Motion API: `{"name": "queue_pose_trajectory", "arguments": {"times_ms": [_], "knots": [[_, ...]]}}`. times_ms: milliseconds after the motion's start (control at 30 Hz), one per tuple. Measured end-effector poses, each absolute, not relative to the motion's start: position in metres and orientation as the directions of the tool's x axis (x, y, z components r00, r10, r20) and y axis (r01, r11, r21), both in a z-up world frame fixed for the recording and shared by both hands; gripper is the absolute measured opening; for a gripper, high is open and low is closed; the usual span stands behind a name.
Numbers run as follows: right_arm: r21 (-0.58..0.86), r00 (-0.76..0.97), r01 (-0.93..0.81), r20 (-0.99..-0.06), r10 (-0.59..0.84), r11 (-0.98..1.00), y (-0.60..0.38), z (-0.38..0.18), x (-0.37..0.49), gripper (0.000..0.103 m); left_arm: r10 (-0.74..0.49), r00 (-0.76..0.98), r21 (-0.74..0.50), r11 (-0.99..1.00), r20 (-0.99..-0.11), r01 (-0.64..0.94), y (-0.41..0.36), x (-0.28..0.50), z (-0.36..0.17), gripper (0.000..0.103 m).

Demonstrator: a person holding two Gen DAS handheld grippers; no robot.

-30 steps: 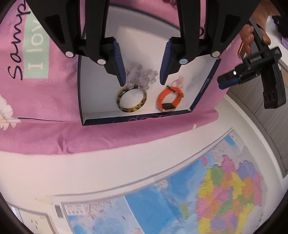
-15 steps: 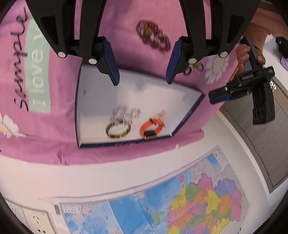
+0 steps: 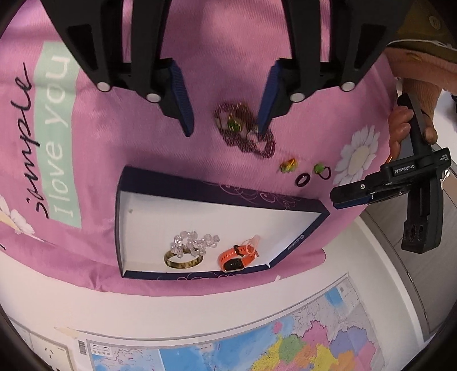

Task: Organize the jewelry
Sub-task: 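Grasp the red beaded bracelet with the right tool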

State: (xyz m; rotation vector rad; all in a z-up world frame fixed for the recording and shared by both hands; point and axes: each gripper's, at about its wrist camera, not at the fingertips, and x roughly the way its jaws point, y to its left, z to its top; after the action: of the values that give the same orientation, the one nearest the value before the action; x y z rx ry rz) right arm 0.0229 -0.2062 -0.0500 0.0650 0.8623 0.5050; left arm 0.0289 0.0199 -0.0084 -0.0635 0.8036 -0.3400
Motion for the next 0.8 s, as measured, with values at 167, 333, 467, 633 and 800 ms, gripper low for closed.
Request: {"name": "queue_pose_trajectory", "arguments": {"times_ms": [167, 333, 467, 633, 800], "knots": [[0.252, 0.526, -0.396, -0.726, 0.443, 0.883, -0.206, -0.057, 0.021, 0.022, -0.333, 0.633, -0.198, 0.941, -0.699, 0.276, 0.019, 0.027, -0.012, 0.058], [0.282, 0.519, -0.391, -0.718, 0.463, 0.876, -0.209, -0.058, 0.022, 0.012, -0.334, 0.627, -0.2, 0.94, -0.704, 0.276, 0.018, 0.025, -0.016, 0.058], [0.307, 0.529, -0.398, -0.693, 0.49, 0.865, -0.212, -0.052, 0.02, 0.004, -0.336, 0.626, -0.202, 0.939, -0.704, 0.278, 0.019, 0.025, -0.015, 0.058], [0.317, 0.547, -0.404, -0.668, 0.504, 0.858, -0.212, -0.042, 0.02, 0.003, -0.34, 0.623, -0.201, 0.938, -0.704, 0.284, 0.017, 0.024, -0.015, 0.058], [0.389, 0.548, -0.437, -0.6, 0.583, 0.811, -0.214, -0.027, 0.018, 0.003, -0.343, 0.623, -0.201, 0.936, -0.703, 0.289, 0.015, 0.023, -0.014, 0.058]]}}
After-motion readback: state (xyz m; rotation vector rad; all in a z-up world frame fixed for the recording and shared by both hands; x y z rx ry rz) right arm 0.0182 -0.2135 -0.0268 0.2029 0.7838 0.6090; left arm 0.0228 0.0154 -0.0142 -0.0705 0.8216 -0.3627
